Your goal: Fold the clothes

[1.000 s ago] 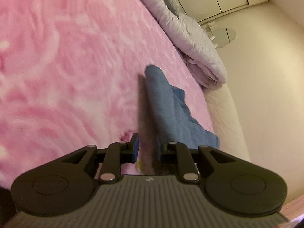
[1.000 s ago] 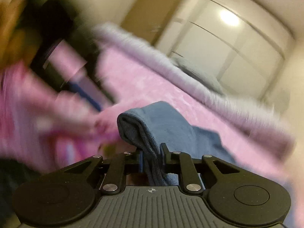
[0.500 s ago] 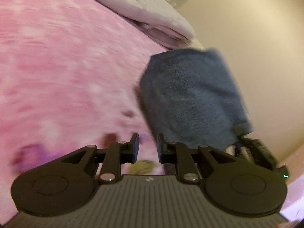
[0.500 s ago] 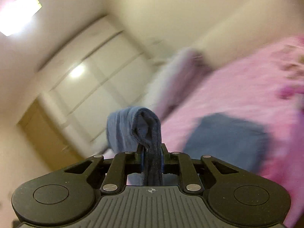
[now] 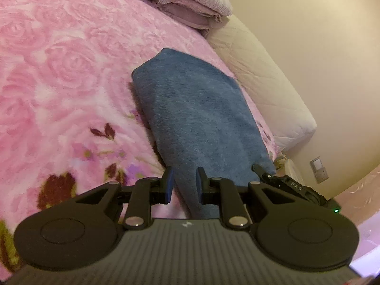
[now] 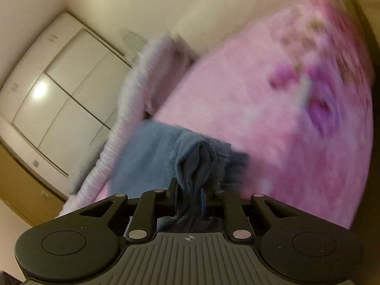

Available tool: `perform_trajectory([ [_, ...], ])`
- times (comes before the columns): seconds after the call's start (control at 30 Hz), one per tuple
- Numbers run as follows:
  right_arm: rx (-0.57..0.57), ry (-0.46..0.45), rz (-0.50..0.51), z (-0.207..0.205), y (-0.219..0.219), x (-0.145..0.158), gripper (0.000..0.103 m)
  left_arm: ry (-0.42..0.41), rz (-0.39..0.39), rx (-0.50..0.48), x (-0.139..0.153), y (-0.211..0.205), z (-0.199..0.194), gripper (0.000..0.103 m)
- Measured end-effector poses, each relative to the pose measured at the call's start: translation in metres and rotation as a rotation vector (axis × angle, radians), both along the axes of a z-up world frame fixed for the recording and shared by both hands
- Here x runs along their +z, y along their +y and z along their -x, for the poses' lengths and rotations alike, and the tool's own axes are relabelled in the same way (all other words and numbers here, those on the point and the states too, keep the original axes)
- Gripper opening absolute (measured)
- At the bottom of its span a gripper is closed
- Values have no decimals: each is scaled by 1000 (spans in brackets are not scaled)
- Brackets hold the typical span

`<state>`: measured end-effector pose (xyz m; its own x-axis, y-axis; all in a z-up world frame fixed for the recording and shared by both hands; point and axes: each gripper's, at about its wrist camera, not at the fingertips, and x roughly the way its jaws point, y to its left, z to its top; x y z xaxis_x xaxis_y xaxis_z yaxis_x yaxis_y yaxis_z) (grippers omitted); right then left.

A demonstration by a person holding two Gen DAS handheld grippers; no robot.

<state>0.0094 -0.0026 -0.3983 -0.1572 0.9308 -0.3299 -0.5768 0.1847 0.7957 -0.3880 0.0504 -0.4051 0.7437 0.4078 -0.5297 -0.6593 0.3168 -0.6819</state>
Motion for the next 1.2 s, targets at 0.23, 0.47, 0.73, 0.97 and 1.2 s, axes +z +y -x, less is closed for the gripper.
perform_trajectory([
  [0.23,-93,127,-42,-30,-29,2,71,-6,25,4,1,11,-3,23],
  [0.47,-28,400,32,-34,-26,-34,71,-91,110,49,-9,36,-3,26],
  [0.73,-19,340,48,-33,1,-33,47,-102,138,76,-19,52,-4,26],
  [0.97,-36,373,110,-29,5,-30,52,-121,155,91,-21,58,1,27],
  [1.2,-36,397,105,-27,-16,-32,53,-121,160,93,-22,60,2,27],
])
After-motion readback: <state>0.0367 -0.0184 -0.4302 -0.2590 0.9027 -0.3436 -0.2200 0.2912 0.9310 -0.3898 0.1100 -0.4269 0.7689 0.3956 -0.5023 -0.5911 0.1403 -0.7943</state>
